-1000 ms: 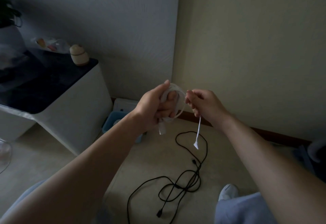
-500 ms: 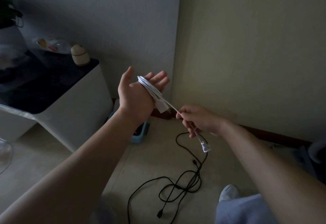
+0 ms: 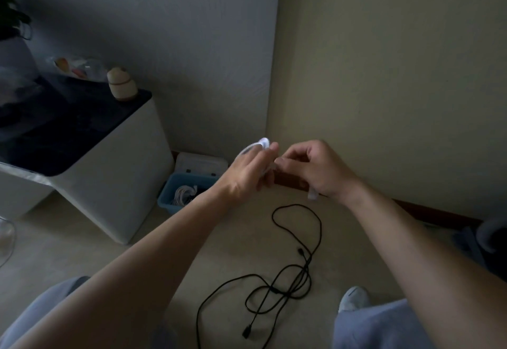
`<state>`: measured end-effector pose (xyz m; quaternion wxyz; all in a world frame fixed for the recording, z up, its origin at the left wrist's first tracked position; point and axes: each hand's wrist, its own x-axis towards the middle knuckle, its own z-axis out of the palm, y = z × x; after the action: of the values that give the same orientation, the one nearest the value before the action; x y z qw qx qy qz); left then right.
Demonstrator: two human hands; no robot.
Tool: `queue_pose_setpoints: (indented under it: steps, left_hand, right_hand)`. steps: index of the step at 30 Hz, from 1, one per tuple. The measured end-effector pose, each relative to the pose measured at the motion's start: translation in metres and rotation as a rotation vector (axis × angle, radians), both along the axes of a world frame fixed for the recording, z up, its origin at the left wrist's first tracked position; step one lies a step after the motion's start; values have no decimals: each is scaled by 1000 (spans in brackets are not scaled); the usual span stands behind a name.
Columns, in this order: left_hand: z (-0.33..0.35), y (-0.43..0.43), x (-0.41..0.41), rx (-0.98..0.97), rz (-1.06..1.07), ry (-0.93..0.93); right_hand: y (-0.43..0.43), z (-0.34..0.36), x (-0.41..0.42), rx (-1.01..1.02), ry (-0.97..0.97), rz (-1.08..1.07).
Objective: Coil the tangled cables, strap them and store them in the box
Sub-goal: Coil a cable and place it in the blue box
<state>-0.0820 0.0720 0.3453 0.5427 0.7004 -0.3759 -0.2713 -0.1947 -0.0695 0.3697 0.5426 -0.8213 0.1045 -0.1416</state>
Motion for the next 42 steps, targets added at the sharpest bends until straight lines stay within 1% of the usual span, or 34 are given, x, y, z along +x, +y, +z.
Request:
queue_pose_setpoints:
  steps: [2, 5, 7, 11, 13, 15, 18, 22, 25, 29, 30, 32, 33, 34, 36, 37, 38, 40, 42]
  left_hand:
    - [4, -1, -4, 52, -55, -24]
    - [11, -2, -7, 84, -109, 13]
    - [15, -2, -8, 74, -154, 50]
    - [20, -2, -10, -5, -172, 212]
    - [20, -2, -11, -64, -159, 324]
    - [22, -2, -10, -114, -121, 473]
    - [23, -1, -4, -174, -68, 669]
    - [19, -1, -1, -302, 22, 864]
    - [15, -2, -3, -351, 90, 970]
    - [11, -7, -9, -355, 195, 1014]
    - [9, -8, -10, -356, 229, 1021]
    - [8, -8, -12, -367, 289, 1030]
    - [8, -7, -11, -376, 316, 1036]
    - [8, -5, -10, -382, 333, 1046]
    - [13, -1, -7, -350, 356, 1065]
    - [15, 1, -6, -339, 377, 1087]
    - [17, 3, -4, -354, 406, 1129]
    - [19, 7, -2, -378, 443, 1199]
    - [21, 11, -3, -340, 439, 1211]
  right_hand:
    - [-5, 2, -1, -20, -54, -68]
    - [-11, 3, -2, -42, -123, -166]
    - [-12, 2, -2, -23, -154, -206]
    - [-12, -4, 0, 43, -164, -214]
    - [-11, -9, 2, 108, -119, -183]
    - [-8, -14, 5, 191, -57, -154]
    - [3, -22, 11, 241, 27, -133]
    - [23, -28, 18, 444, 74, -142]
    - [35, -28, 24, 615, 121, -199]
    - [45, -29, 32, 789, 157, -364]
    - [46, -30, 33, 836, 146, -352]
    - [50, -28, 35, 955, 80, -258]
    - [52, -27, 36, 957, 25, -191]
    - [54, -29, 38, 863, -25, -132]
    - [56, -36, 42, 556, -70, -47]
    - [56, -38, 43, 436, -55, -27]
    - [55, -40, 45, 363, -24, 0]
    - [50, -41, 49, 286, 58, 42]
    - [45, -42, 52, 208, 132, 74]
